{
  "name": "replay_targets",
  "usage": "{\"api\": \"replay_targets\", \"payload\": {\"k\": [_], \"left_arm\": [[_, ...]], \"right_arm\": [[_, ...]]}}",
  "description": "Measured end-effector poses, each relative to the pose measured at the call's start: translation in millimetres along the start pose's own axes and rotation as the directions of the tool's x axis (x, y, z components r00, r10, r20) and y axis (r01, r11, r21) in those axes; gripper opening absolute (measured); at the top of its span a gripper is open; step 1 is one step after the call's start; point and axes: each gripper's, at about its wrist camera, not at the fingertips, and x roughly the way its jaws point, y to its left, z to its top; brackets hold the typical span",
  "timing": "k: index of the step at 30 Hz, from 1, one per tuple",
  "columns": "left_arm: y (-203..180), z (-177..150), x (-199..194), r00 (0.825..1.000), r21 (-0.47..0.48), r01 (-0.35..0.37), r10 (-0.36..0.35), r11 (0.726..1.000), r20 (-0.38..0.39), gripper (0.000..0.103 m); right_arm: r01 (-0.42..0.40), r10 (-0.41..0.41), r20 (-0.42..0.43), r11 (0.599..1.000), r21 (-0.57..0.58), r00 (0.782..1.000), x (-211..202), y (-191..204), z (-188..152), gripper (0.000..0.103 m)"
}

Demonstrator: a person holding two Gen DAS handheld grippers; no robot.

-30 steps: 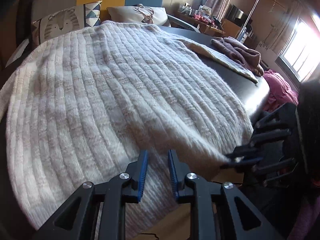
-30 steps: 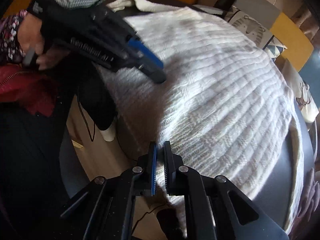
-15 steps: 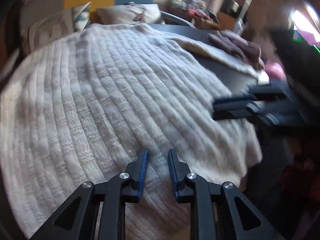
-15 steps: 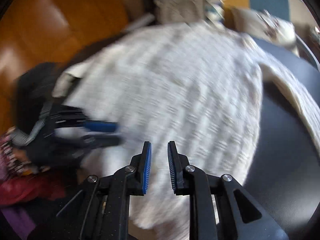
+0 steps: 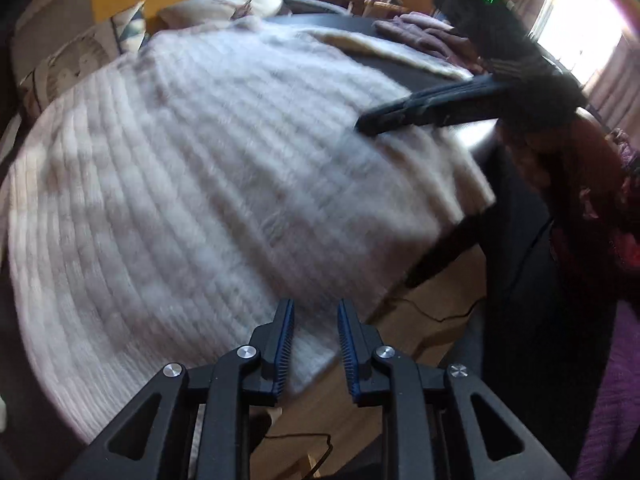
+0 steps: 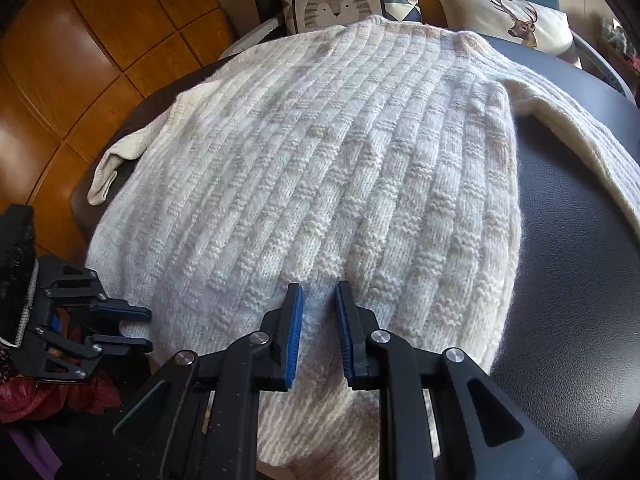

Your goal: Fold clothes

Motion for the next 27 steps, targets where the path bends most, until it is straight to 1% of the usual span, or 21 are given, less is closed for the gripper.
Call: {"api": "replay_targets", "payload": {"k": [1,2,3,4,5,6,7,8,9,10,11,14,15,19,20,21,23,24,26,27], "left_arm": [[2.4,8.9,-5.5,0.999,-0.017,0.015,-0.014,1.0,0.049,0.022],[7.1,19.9,-7.6,0.996,-0.041,0.01,-0.006,0.999,0.092,0.022],[12.8,31.9,-8.2,0.991,-0.069,-0.003,0.012,0.998,0.131,0.022],[19.1,42.6,-5.2,0.987,-0.092,-0.04,0.053,0.995,0.152,0.022],[26.3,51.9,3.2,0.983,-0.116,-0.108,0.124,0.987,0.139,0.022],[33.7,60.8,13.4,0.973,-0.139,-0.185,0.201,0.973,0.114,0.022],[41.2,65.8,24.1,0.965,-0.164,-0.237,0.251,0.958,0.075,0.022],[48.5,65.9,35.0,0.967,-0.192,-0.245,0.254,0.95,0.026,0.022],[52.3,61.1,36.9,0.972,-0.219,-0.223,0.234,0.95,0.029,0.022],[54.7,54.6,34.9,0.976,-0.245,-0.192,0.212,0.95,0.057,0.022],[56.3,46.0,33.4,0.981,-0.258,-0.16,0.182,0.953,0.063,0.022],[53.7,16.0,20.5,0.988,-0.25,-0.093,0.121,0.964,0.1,0.022],[52.1,9.1,16.2,0.988,-0.244,-0.085,0.113,0.966,0.104,0.022],[30.1,4.8,2.9,0.988,-0.111,-0.137,0.144,0.984,0.053,0.022],[25.2,10.1,0.7,0.988,-0.067,-0.145,0.148,0.987,0.047,0.022],[22.6,17.8,-2.9,0.987,-0.04,-0.145,0.147,0.989,0.066,0.022],[27.5,39.9,-9.2,0.975,-0.043,-0.176,0.18,0.983,0.131,0.022],[33.6,52.8,-9.0,0.965,-0.06,-0.207,0.214,0.976,0.151,0.022],[54.8,77.9,1.1,0.938,-0.105,-0.294,0.308,0.95,0.159,0.022],[67.3,89.5,10.3,0.92,-0.127,-0.345,0.362,0.93,0.147,0.022]], "right_arm": [[-0.001,0.001,0.005,1.0,0.006,1.0,-0.8,-0.2,-2.1,0.019],[-0.003,0.003,0.009,1.0,0.013,1.0,-1.8,-0.7,-3.0,0.019],[-0.004,0.004,0.013,1.0,0.018,1.0,-2.2,-1.1,-3.1,0.019],[-0.004,0.003,0.017,1.0,0.023,1.0,-2.3,-1.4,-3.8,0.019],[0.0,0.0,0.019,1.0,0.023,1.0,-1.7,-1.5,-3.6,0.019],[0.007,-0.007,0.02,1.0,0.018,1.0,-1.3,-0.6,-3.6,0.019],[0.016,-0.016,0.02,1.0,0.011,1.0,-1.7,0.9,-4.2,0.019],[0.024,-0.024,0.02,1.0,0.003,1.0,-2.1,2.1,-5.0,0.019],[0.032,-0.032,0.021,0.999,-0.006,0.999,-2.6,3.0,-5.8,0.019],[0.04,-0.04,0.026,0.999,-0.02,0.999,-3.1,4.6,-7.3,0.019],[0.046,-0.045,0.032,0.998,-0.035,0.998,-3.1,6.2,-8.4,0.019],[0.046,-0.044,0.046,0.998,-0.045,0.998,-0.8,6.5,-8.2,0.019],[0.045,-0.043,0.048,0.998,-0.044,0.998,-1.2,6.0,-8.1,0.019],[0.04,-0.037,0.061,0.998,-0.047,0.997,-2.0,5.1,-8.0,0.019],[0.035,-0.032,0.065,0.998,-0.044,0.997,-1.5,4.5,-7.9,0.019],[0.027,-0.025,0.068,0.999,-0.037,0.997,-2.5,2.9,-8.6,0.019],[0.01,-0.009,0.074,1.0,-0.018,0.997,-5.8,-0.6,-10.7,0.019],[0.005,-0.004,0.074,1.0,-0.011,0.997,-4.5,-0.5,-9.9,0.019],[-0.007,0.006,0.073,1.0,0.012,0.997,-7.0,-1.7,-8.4,0.019],[-0.013,0.011,0.073,1.0,0.025,0.997,-9.2,-2.6,-7.8,0.019]]}}
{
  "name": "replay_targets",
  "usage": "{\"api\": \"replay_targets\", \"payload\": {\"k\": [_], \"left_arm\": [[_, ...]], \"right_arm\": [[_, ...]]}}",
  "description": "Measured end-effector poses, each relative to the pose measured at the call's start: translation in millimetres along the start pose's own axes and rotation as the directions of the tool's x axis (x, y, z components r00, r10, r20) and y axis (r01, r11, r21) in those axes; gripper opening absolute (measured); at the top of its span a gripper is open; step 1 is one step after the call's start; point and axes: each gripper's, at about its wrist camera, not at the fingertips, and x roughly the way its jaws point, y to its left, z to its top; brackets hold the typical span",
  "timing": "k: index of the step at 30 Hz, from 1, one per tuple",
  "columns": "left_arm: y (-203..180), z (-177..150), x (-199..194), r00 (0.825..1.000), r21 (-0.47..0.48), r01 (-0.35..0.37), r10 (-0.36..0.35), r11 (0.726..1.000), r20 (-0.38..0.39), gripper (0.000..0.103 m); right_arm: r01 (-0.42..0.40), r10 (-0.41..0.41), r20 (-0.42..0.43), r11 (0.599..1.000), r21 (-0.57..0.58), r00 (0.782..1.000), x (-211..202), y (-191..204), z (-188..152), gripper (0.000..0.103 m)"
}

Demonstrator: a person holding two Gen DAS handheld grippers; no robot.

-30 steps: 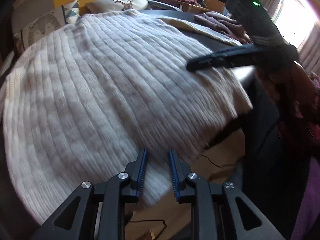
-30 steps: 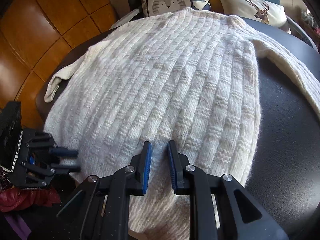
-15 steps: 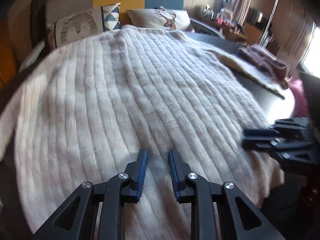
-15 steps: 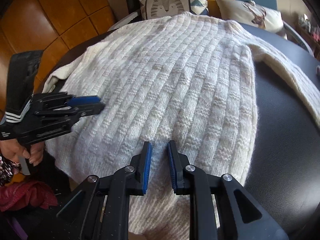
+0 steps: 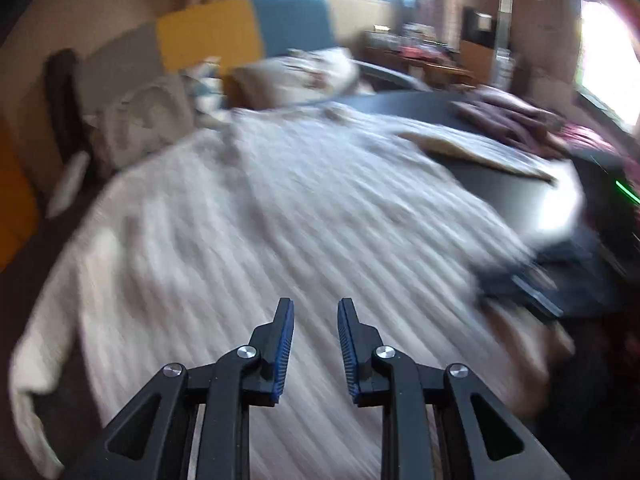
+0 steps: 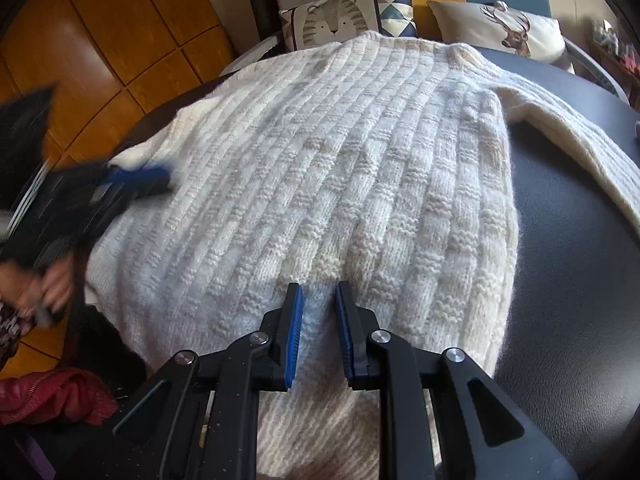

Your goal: Fold clothes

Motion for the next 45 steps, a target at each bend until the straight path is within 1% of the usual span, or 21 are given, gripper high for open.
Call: {"api": "replay_targets", "payload": {"k": [2,4,7,10,13,15,19,22,25,27,29,30,31,32,33,35,37,38,40,42,45], "left_arm": [[19.3,13.1,34.9,0.992,-0.052,-0.112,0.109,0.992,-0.057,0.022],[35.9,17.7,60.9,0.977,-0.104,-0.183,0.168,0.978,-0.132,0.022],[52.6,17.5,69.3,0.988,-0.175,-0.144,0.131,0.974,-0.084,0.024],[52.3,5.5,65.3,0.991,-0.158,-0.135,0.133,0.978,-0.021,0.027],[52.0,-5.3,60.2,0.988,-0.135,-0.151,0.154,0.979,0.007,0.029],[54.4,-11.3,54.5,0.985,-0.121,-0.171,0.174,0.978,0.008,0.031],[67.5,-23.7,42.1,0.974,-0.097,-0.227,0.228,0.969,0.002,0.037],[89.8,-36.9,33.9,0.973,-0.15,-0.232,0.232,0.961,-0.021,0.04],[99.4,-37.6,28.3,0.974,-0.201,-0.224,0.211,0.954,-0.085,0.039],[98.6,-32.0,22.5,0.971,-0.228,-0.217,0.186,0.949,-0.152,0.037],[93.1,-23.1,11.9,0.975,-0.284,-0.171,0.121,0.943,-0.185,0.037],[87.8,-16.9,3.6,0.982,-0.322,-0.133,0.081,0.937,-0.17,0.037],[80.9,-10.2,-3.9,0.989,-0.353,-0.093,0.044,0.931,-0.143,0.037],[70.5,0.1,-9.5,0.994,-0.352,-0.049,0.012,0.935,-0.107,0.037],[58.6,11.7,-14.4,0.997,-0.338,-0.005,-0.019,0.941,-0.068,0.037],[31.8,33.4,-15.4,0.999,-0.27,0.025,-0.032,0.962,-0.023,0.037],[3.0,56.2,-2.8,0.999,-0.194,0.039,-0.039,0.98,0.001,0.037],[-15.5,69.5,9.5,0.999,-0.154,0.04,-0.04,0.987,0.004,0.037],[-38.8,89.9,33.4,0.999,-0.116,0.047,-0.047,0.992,0.003,0.037],[-58.2,104.2,60.1,0.998,-0.122,0.057,-0.058,0.991,-0.005,0.037],[-79.6,118.3,93.9,0.997,-0.133,0.076,-0.077,0.988,-0.004,0.037]], "right_arm": [[-0.001,0.0,0.046,1.0,0.021,0.999,-9.4,-3.6,5.7,0.019],[-0.001,-0.003,0.105,0.999,0.04,0.995,-20.1,-7.7,12.5,0.019],[0.098,-0.1,0.099,0.995,0.016,0.99,-11.8,-12.1,30.1,0.02],[0.17,-0.166,0.058,0.983,-0.067,0.984,8.4,-11.1,37.2,0.02],[0.201,-0.196,0.064,0.976,-0.086,0.978,21.6,-6.9,32.8,0.024],[0.201,-0.195,0.068,0.976,-0.081,0.978,26.1,-1.2,33.4,0.025],[0.142,-0.136,0.048,0.98,-0.143,0.989,34.1,15.2,39.8,0.026],[0.129,-0.12,0.057,0.971,-0.2,0.991,43.9,32.1,42.3,0.026],[0.145,-0.132,0.071,0.96,-0.238,0.989,48.1,41.0,43.2,0.027],[0.107,-0.098,0.048,0.969,-0.221,0.994,41.0,36.5,43.9,0.027],[0.051,-0.04,0.069,0.987,-0.156,0.997,25.7,22.1,46.7,0.027],[0.035,-0.023,0.106,0.993,-0.115,0.994,12.6,14.2,45.7,0.028],[0.033,-0.022,0.157,0.998,-0.062,0.987,-5.6,-0.3,44.1,0.034],[0.052,-0.049,0.205,0.999,-0.012,0.977,-22.4,-15.5,41.8,0.039],[0.081,-0.087,0.246,0.996,0.032,0.965,-36.5,-28.9,39.2,0.048],[0.191,-0.232,0.292,0.968,0.162,0.928,-67.7,-73.1,39.0,0.052],[0.274,-0.35,0.283,0.922,0.274,0.893,-87.8,-114.2,41.5,0.051],[0.317,-0.411,0.259,0.887,0.336,0.874,-98.0,-139.1,43.0,0.051],[0.362,-0.479,0.214,0.832,0.421,0.852,-111.5,-180.2,43.7,0.051],[0.365,-0.497,0.187,0.801,0.475,0.847,-118.0,-213.1,41.7,0.051],[0.385,-0.501,0.117,0.777,0.498,0.858,-113.5,-243.0,38.1,0.051]]}}
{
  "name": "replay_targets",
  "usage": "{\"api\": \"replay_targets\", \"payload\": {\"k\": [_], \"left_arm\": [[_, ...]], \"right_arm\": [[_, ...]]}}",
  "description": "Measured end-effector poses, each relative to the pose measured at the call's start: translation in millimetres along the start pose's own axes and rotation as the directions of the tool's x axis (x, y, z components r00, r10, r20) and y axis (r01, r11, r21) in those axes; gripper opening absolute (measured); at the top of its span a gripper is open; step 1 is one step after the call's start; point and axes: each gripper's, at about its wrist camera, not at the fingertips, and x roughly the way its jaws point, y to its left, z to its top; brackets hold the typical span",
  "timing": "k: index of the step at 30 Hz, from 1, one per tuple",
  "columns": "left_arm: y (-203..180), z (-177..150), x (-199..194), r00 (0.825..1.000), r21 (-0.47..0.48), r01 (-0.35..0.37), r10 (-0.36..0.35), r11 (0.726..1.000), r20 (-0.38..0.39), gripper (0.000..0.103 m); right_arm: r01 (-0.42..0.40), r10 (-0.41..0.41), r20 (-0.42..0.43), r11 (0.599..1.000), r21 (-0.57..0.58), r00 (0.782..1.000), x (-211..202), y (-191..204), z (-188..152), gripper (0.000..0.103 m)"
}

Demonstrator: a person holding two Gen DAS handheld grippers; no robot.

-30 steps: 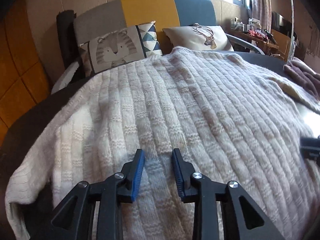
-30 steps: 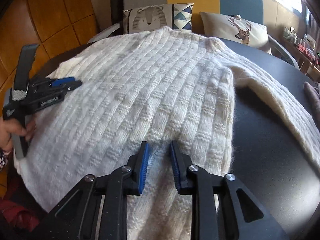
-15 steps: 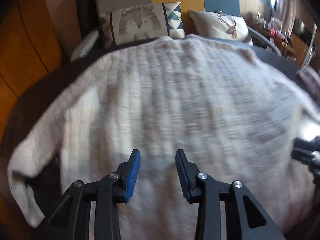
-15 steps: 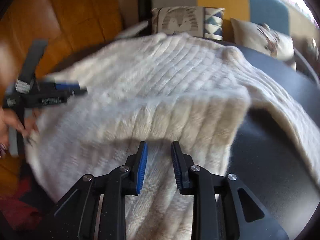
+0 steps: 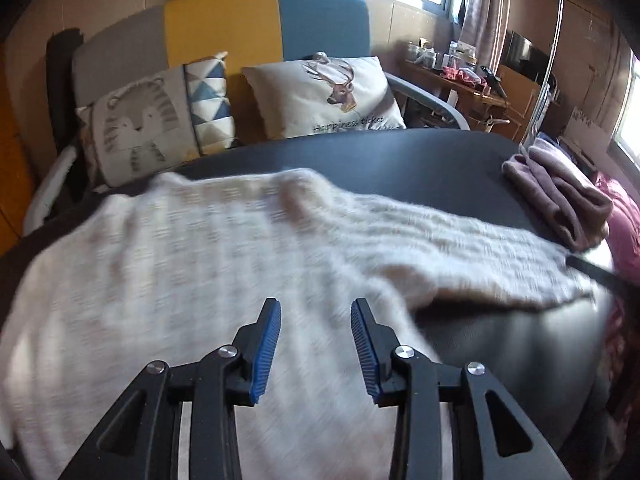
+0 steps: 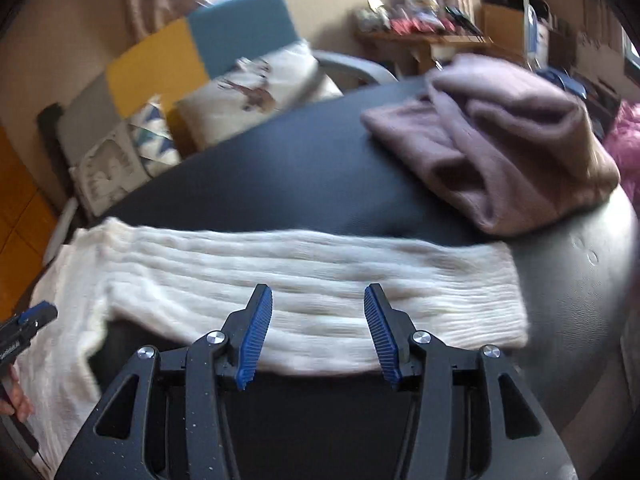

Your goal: Fold clothes

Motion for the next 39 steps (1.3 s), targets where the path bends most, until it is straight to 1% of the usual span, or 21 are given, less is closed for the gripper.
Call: {"api": "replay_targets", "payload": {"k": [1,3,4,5,6,7,11,14,17,18,19,20,22,24,28,29,30,32,33,36,39], "left_arm": [[-3.6,1.2,12.0,1.0,0.006,0.0,0.0,1.0,-0.009,0.037],[-10.4,-4.9,35.4,0.998,0.016,-0.002,0.003,1.0,-0.059,0.037],[-12.2,-11.6,38.9,0.999,0.025,-0.005,0.006,1.0,-0.043,0.037],[-13.9,-19.6,40.0,1.0,0.038,-0.012,0.012,0.999,-0.008,0.037],[-14.8,-25.2,40.0,1.0,0.044,-0.016,0.016,0.999,0.007,0.037],[-15.2,-27.7,39.2,1.0,0.046,-0.017,0.016,0.999,0.009,0.037],[-13.0,-31.8,38.0,1.0,0.038,-0.004,0.004,0.999,0.011,0.037],[-10.0,-33.7,37.4,1.0,0.028,0.008,-0.009,1.0,0.015,0.037],[-5.9,-33.9,37.8,0.999,0.015,0.025,-0.026,1.0,0.019,0.038],[-4.5,-31.9,38.4,0.999,0.01,0.033,-0.033,0.999,0.02,0.038],[-3.6,-30.0,38.9,0.999,0.005,0.041,-0.041,0.999,0.02,0.038],[-2.3,-29.6,39.1,0.999,-0.001,0.048,-0.048,0.999,0.021,0.038],[-1.1,-29.6,39.4,0.998,-0.008,0.056,-0.055,0.998,0.025,0.038],[-1.5,-29.5,39.2,0.998,-0.007,0.055,-0.054,0.998,0.026,0.038],[0.0,-29.1,39.5,0.998,-0.01,0.059,-0.059,0.998,0.027,0.038],[0.4,-29.2,39.5,0.998,-0.011,0.06,-0.06,0.998,0.027,0.038],[0.8,-29.2,39.6,0.998,-0.012,0.062,-0.062,0.998,0.028,0.038],[0.5,-28.9,39.9,0.998,-0.01,0.06,-0.06,0.998,0.027,0.038],[0.5,-28.7,40.2,0.998,-0.01,0.059,-0.059,0.998,0.027,0.038],[0.6,-28.5,40.2,0.998,-0.009,0.06,-0.06,0.998,0.027,0.038],[1.0,-28.5,40.2,0.998,-0.014,0.065,-0.065,0.998,0.028,0.038]], "right_arm": [[0.011,-0.012,-0.025,1.0,-0.009,1.0,7.5,-4.6,-0.3,0.051],[0.037,-0.04,-0.044,0.997,-0.062,0.998,19.8,-7.6,-3.0,0.051],[0.05,-0.055,-0.05,0.995,-0.09,0.997,25.4,-8.6,-4.4,0.051],[0.082,-0.088,-0.045,0.989,-0.124,0.995,29.3,-9.2,-3.7,0.051],[0.118,-0.124,-0.034,0.982,-0.149,0.992,32.3,-10.9,-0.6,0.051],[0.133,-0.138,-0.028,0.98,-0.145,0.99,36.0,-16.3,4.5,0.051],[0.131,-0.133,-0.021,0.987,-0.09,0.991,49.8,-37.0,25.9,0.051],[0.151,-0.153,-0.006,0.981,-0.125,0.988,51.7,-33.4,26.7,0.052],[0.121,-0.123,-0.013,0.985,-0.121,0.992,50.4,-36.7,26.2,0.054],[0.106,-0.109,-0.022,0.989,-0.106,0.994,47.5,-37.8,28.1,0.054],[0.084,-0.085,-0.014,0.994,-0.076,0.996,41.6,-38.6,28.7,0.054],[0.042,-0.041,0.025,0.998,-0.044,0.999,32.0,-36.2,28.0,0.054],[-0.004,0.009,0.082,0.999,-0.05,0.997,22.6,-20.2,27.9,0.054],[-0.003,0.01,0.079,0.995,-0.099,0.997,28.2,-1.2,30.5,0.054],[-0.034,0.031,-0.042,0.997,-0.075,0.999,65.6,7.2,30.6,0.054],[-0.016,0.012,-0.044,0.996,-0.089,0.999,71.9,7.8,32.4,0.054],[0.022,-0.025,-0.024,0.992,-0.12,0.999,75.6,8.0,35.5,0.054],[0.037,-0.039,-0.019,0.992,-0.121,0.999,77.7,2.5,38.6,0.056],[0.024,-0.026,-0.022,0.995,-0.098,0.999,78.0,-2.5,39.8,0.056],[-0.078,0.078,-0.03,0.997,0.0,0.997,69.8,-20.2,42.0,0.056],[-0.104,0.099,0.063,0.991,0.086,0.993,47.2,-42.7,39.3,0.058]]}}
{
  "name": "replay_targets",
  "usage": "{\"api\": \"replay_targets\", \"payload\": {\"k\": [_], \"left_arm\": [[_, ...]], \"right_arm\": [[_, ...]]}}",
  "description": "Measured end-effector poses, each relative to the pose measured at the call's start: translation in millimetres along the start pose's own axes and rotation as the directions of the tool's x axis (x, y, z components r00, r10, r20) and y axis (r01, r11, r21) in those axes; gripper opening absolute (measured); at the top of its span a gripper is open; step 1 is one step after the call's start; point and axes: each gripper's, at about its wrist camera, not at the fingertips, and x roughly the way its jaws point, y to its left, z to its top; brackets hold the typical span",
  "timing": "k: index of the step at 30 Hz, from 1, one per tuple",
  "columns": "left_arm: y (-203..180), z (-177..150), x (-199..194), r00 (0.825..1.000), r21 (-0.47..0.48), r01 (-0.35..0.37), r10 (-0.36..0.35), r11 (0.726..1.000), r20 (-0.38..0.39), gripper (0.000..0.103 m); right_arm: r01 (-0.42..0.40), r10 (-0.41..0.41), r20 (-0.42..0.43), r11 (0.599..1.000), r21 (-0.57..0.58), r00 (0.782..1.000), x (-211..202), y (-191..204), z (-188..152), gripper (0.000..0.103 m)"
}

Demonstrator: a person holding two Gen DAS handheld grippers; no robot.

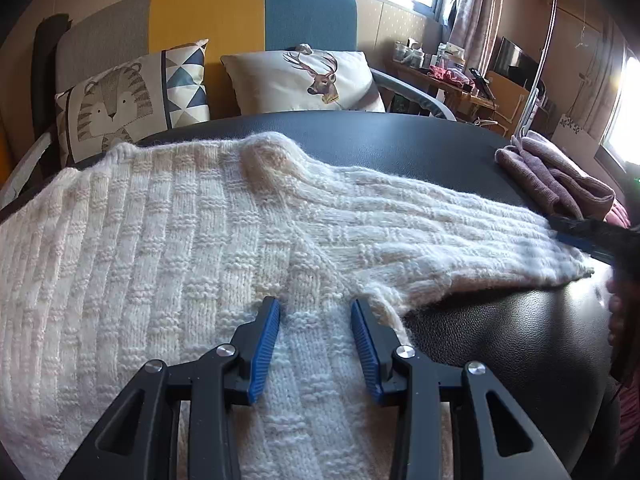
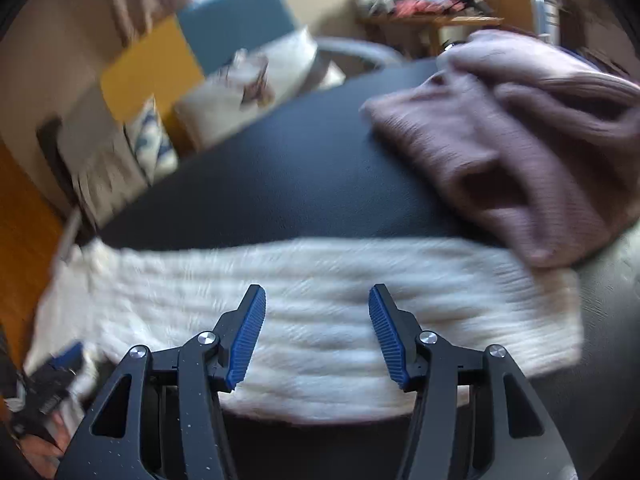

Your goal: Fold clothes

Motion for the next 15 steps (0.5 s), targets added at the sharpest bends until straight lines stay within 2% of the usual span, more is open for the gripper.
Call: {"api": "replay_targets", "payload": {"k": [2,4,9,11,12,15], "left_arm": [[-0.1,0.0,0.0,1.0,-0.002,0.001,-0.001,1.0,0.001,0.038],[-0.2,0.0,0.0,1.0,-0.003,0.003,-0.003,1.0,0.001,0.038],[0.1,-0.4,-0.4,1.0,-0.008,0.007,-0.007,1.0,0.003,0.038],[0.7,-0.5,-0.4,1.0,-0.009,0.009,-0.009,1.0,0.003,0.038],[1.1,-0.6,-0.4,1.0,-0.011,0.011,-0.011,1.0,0.003,0.038],[2.5,-0.7,-0.4,1.0,-0.018,0.019,-0.019,1.0,0.004,0.037]], "right_arm": [[0.023,-0.027,0.054,0.998,0.066,0.998,-15.0,-21.0,2.6,0.058],[0.051,-0.057,0.071,0.996,0.079,0.996,-20.6,-38.3,13.7,0.058],[0.168,-0.168,-0.016,0.986,0.006,0.986,1.8,-71.0,44.7,0.058],[0.224,-0.225,-0.06,0.974,-0.026,0.972,17.2,-83.3,52.7,0.048],[0.242,-0.243,-0.069,0.97,-0.028,0.967,22.1,-90.4,57.4,0.034],[0.283,-0.283,-0.061,0.959,-0.009,0.957,26.9,-108.6,69.7,0.026]]}}
